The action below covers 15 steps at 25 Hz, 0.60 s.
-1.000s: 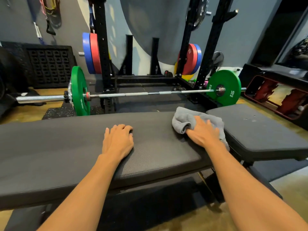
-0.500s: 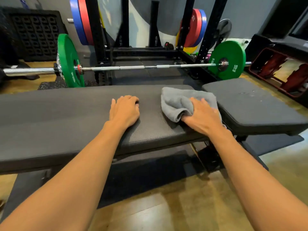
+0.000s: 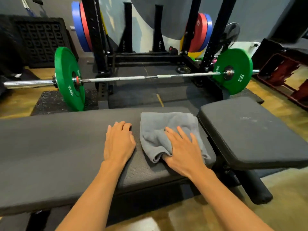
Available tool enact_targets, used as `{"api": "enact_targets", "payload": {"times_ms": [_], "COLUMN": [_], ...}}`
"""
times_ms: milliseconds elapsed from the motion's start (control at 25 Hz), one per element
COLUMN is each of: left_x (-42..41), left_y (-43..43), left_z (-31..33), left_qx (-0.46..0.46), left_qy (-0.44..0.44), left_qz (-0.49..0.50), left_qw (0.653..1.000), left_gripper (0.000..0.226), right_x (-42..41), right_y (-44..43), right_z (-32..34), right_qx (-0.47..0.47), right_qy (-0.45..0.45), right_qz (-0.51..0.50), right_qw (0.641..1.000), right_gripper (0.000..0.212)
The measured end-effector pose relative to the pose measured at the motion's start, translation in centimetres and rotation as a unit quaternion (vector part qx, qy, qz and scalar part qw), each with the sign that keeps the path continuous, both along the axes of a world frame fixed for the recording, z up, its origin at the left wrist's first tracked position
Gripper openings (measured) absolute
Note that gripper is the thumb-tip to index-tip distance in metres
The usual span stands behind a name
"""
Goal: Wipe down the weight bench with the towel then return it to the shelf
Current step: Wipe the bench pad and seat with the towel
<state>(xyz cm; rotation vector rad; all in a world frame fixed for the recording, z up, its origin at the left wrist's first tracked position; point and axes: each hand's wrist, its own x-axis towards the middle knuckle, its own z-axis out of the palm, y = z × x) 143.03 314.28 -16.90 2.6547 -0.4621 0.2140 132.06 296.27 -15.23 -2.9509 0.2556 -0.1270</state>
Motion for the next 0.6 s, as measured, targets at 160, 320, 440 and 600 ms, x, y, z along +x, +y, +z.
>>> {"api": "enact_targets", "payload": {"times_ms": [160, 320, 440, 600], "left_x": [0.9, 2.4, 2.9, 1.7], "left_y": [-0.1, -0.9, -0.9, -1.4], "left_z": [0.2, -0.1, -0.4, -0.3], "left_qx": [-0.013, 0.013, 0.026, 0.012], "left_qy": [-0.029, -0.05, -0.028, -0.005], "left_qz": [-0.001, -0.024, -0.04, -0.066], "left_qw": [1.0, 0.998, 0.998, 0.998], "left_gripper": [0.025, 0.03, 0.031, 0.029], "right_x": [7.1, 9.4, 4.0, 0.1], "right_y": [-0.9, 0.2, 2.3, 3.1], "right_z": [1.0, 0.8, 0.7, 0.8], "right_qx": [0.032, 0.009, -0.002, -0.005], "right_qy": [0.035, 0.015, 0.005, 0.007], "right_qz": [-0.064, -0.068, -0.061, -0.045], "right_qw": [0.997, 0.998, 0.998, 0.999], "right_gripper": [0.086, 0.074, 0.072, 0.073]}}
